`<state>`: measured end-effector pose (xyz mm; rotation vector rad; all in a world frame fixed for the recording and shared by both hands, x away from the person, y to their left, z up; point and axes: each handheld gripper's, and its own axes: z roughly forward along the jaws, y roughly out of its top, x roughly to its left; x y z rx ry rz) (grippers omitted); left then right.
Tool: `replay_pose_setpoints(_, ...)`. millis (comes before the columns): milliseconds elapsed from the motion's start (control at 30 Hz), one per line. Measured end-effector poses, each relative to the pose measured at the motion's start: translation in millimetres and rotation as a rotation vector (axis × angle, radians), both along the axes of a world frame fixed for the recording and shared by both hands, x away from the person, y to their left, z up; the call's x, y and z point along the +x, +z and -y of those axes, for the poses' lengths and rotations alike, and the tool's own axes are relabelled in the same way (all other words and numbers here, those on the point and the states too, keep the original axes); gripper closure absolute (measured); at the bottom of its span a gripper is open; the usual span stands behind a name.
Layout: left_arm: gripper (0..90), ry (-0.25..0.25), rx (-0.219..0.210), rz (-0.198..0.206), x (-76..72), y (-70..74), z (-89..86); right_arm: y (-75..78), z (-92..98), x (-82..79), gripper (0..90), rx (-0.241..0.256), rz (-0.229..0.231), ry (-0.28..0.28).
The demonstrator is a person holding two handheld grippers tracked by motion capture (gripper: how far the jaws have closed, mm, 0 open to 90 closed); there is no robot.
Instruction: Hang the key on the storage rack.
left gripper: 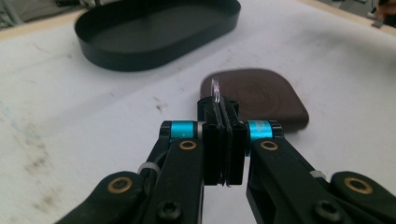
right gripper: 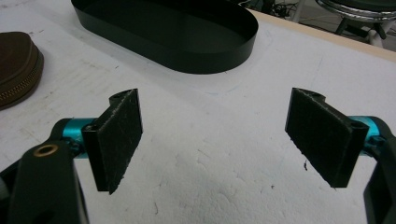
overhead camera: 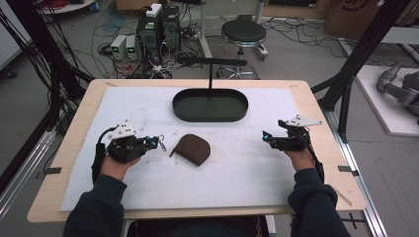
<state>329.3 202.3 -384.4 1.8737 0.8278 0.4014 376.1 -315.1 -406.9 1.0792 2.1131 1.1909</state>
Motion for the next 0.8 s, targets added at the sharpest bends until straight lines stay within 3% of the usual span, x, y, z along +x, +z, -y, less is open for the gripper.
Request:
replay_pose_setpoints(133,88.3,0.004,-0.008,0.03,8.8,10.9,1.0,0.2,-0.2,-0.1,19.1,0.005,0.0,-0.002)
replay_pose_setpoints(167,88.3,0.004,-0.002,0.065,18.9,21.6,3.4,0.5,0.1,0.0,19.2,0.003,0.008,0.0)
replay_pose_setpoints(267,88.3,0.004,-0.003,0.097,29.0,30.9,4.7,0.6,0.3,-0.1,19.1,0.005,0.006,-0.002)
replay_pose_setpoints(367,88.2,-0.034,-0.032,0.169,54.0,46.1,8.5,0.3,-0.2,0.2,19.1,0.008,0.005,0.0)
replay_pose_setpoints(433,88.2,-0.042,-0.035,0.186,67.7,52.3,11.5,0.4,-0.4,0.0,19.1,0.012,0.004,0.003)
replay_pose_setpoints(500,88.2,-0.042,-0.035,0.19,74.5,55.2,13.5,0.6,0.3,0.1,19.2,0.01,0.009,0.005)
replay_pose_setpoints(533,88.2,-0.042,-0.04,0.194,88.0,60.9,17.0,0.7,0.3,-0.2,19.1,0.015,0.004,0.003)
replay_pose_setpoints(600,88.2,-0.042,-0.046,0.205,98.9,65.1,19.6,0.7,0.8,0.1,19.2,0.017,0.003,0.004)
replay_pose_setpoints(800,88.2,-0.064,-0.016,0.178,140.4,74.7,34.4,0.3,1.5,0.7,19.2,0.023,-0.001,0.002)
